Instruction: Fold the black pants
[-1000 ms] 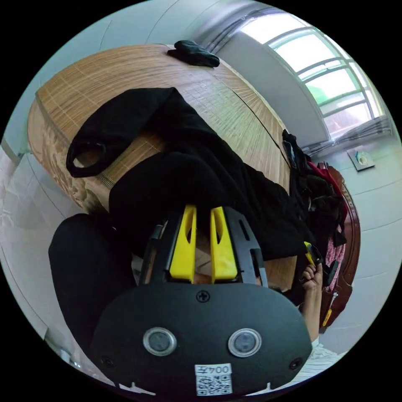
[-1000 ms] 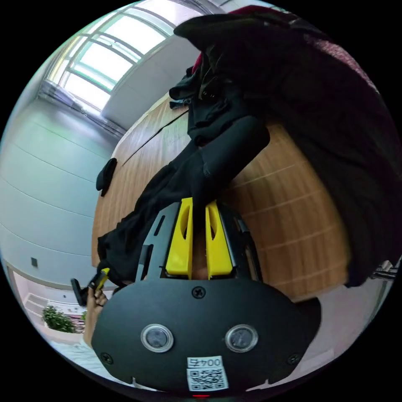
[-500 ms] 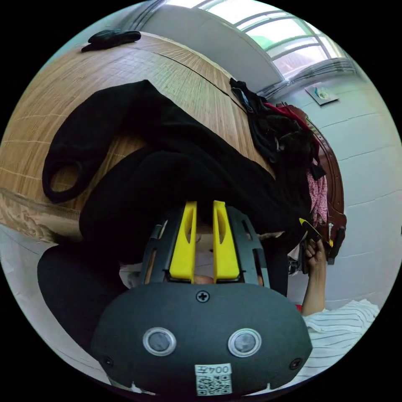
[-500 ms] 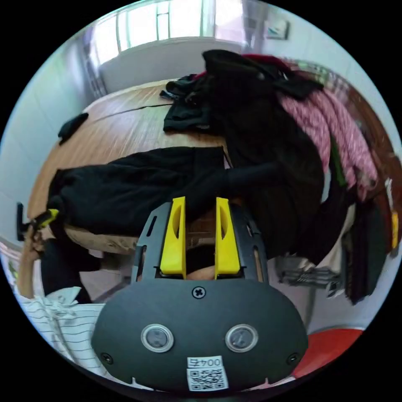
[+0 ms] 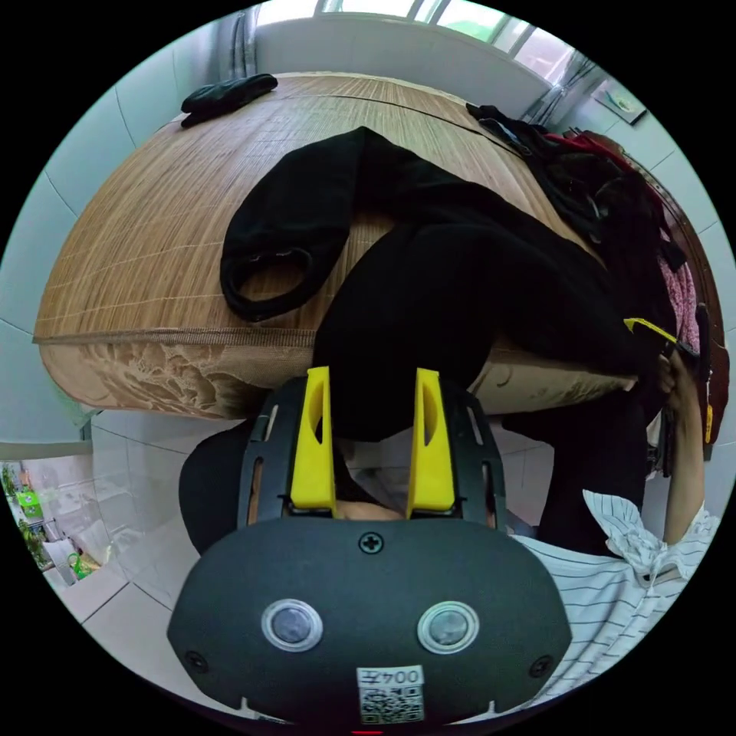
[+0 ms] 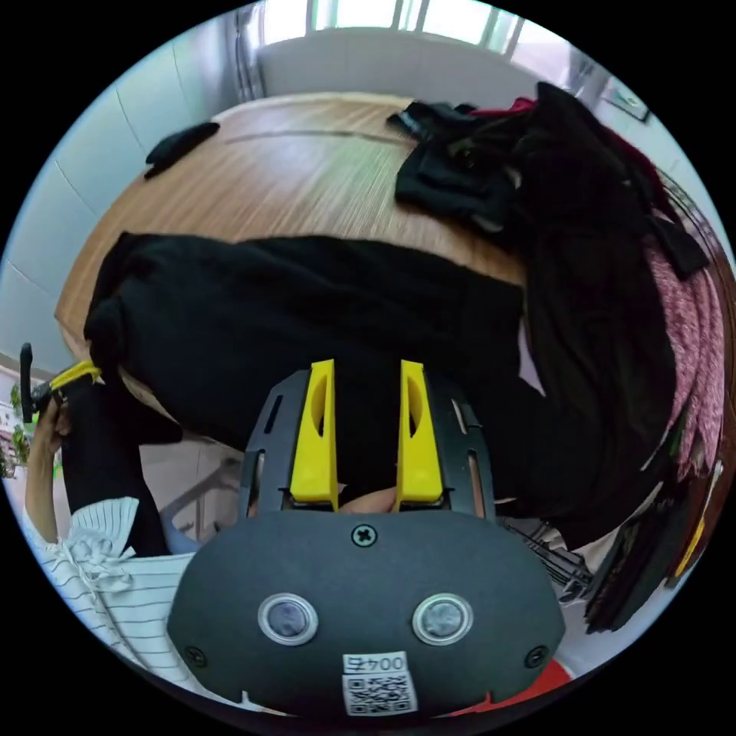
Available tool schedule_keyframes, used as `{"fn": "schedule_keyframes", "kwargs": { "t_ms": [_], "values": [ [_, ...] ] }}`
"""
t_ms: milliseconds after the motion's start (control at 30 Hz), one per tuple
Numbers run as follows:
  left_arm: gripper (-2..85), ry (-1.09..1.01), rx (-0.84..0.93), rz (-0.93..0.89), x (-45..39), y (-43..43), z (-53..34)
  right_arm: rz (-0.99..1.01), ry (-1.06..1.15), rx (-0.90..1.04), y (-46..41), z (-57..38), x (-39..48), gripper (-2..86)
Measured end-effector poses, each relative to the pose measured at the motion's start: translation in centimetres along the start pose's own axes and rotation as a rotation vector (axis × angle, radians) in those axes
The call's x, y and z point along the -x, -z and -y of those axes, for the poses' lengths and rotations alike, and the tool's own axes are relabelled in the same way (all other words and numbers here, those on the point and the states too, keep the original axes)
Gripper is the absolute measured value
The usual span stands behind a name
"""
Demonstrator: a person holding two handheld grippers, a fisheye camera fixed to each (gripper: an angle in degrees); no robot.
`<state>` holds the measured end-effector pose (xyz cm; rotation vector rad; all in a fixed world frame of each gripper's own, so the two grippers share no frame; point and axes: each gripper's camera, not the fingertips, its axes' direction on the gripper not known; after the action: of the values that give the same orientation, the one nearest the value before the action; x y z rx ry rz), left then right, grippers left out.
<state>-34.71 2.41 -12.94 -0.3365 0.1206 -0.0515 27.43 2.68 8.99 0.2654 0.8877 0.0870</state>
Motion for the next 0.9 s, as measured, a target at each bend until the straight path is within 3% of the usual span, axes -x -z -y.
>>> {"fn": "schedule_keyframes", "kwargs": {
  "t_ms": [33,433,733,833,900],
  "values": [
    [14.2,0.002,0.004,0.011,-0.5,-0.4,-0.1,0.006,0.043,0.09,-2.0,0.8,0.7,12.5],
    [3.4,-0.095,0.02,0.182,-2.0,3.4,-2.6,-0.018,0.152,0.054,-1.8,4.2,3.5,10.0],
    [1.2,-0.459,-0.021,0.575,0.5,10.0,2.1,0.019,0.148,0.065,-1.6,5.9,3.9,10.2],
    [1.4,-0.623,0.045,0.57,1.1,9.7,1.3,0.003,0.141,0.061,-1.5,6.1,4.5,10.3],
    [1.7,-0.579,0.036,0.543,2.4,11.0,0.6,0.006,0.125,0.054,-1.4,6.2,4.6,10.3]
  ]
}}
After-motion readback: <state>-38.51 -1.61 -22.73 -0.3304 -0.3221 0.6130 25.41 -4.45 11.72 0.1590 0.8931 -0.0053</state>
